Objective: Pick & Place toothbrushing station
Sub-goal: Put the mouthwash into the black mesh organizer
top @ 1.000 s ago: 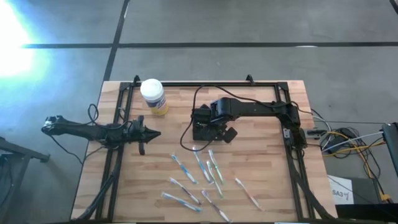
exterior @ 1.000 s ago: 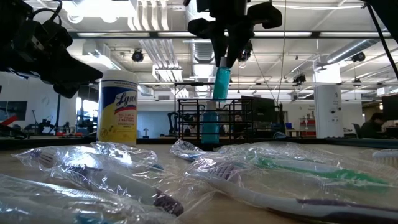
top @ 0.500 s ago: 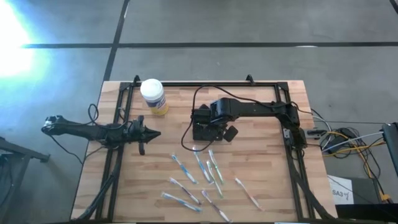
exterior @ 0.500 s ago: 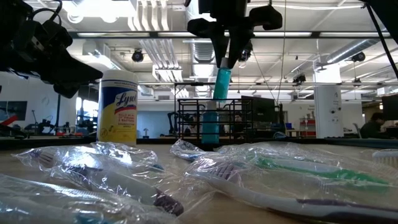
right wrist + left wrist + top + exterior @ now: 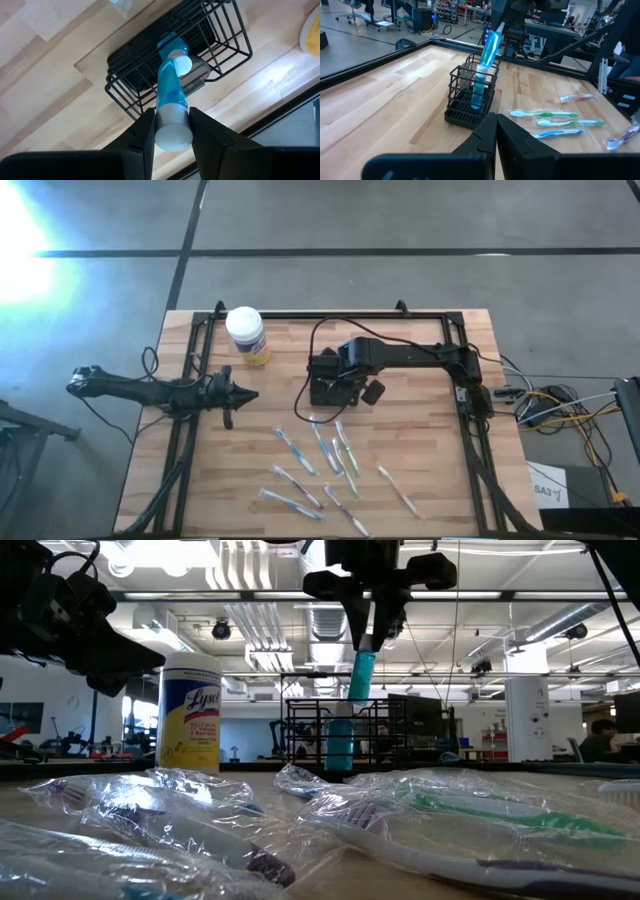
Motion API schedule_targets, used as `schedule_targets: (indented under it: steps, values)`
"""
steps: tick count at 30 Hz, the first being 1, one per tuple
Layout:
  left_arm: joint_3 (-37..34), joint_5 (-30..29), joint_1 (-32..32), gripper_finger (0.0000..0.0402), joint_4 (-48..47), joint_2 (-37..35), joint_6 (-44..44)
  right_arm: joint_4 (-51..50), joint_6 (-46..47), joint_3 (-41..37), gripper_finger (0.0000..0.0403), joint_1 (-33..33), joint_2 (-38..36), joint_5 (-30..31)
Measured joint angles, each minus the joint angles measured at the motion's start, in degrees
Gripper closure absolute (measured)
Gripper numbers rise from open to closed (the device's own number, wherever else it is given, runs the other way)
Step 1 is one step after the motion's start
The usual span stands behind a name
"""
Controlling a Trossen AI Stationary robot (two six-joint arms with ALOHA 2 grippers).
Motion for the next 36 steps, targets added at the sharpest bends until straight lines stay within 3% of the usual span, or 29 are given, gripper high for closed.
schedule_targets:
  steps: [8,36]
  values:
    - [0.00,0.00,0.00,0.0388,0.00,0.02,0.09,-0.47,-0.35,-0.12,0.0312,0.81,0.24,2.45]
    - [0.00,0.00,0.00,0.0388,0.00,2.17,0.07,1.16,-2.28,-0.87,0.0312,0.19,5.99,0.63]
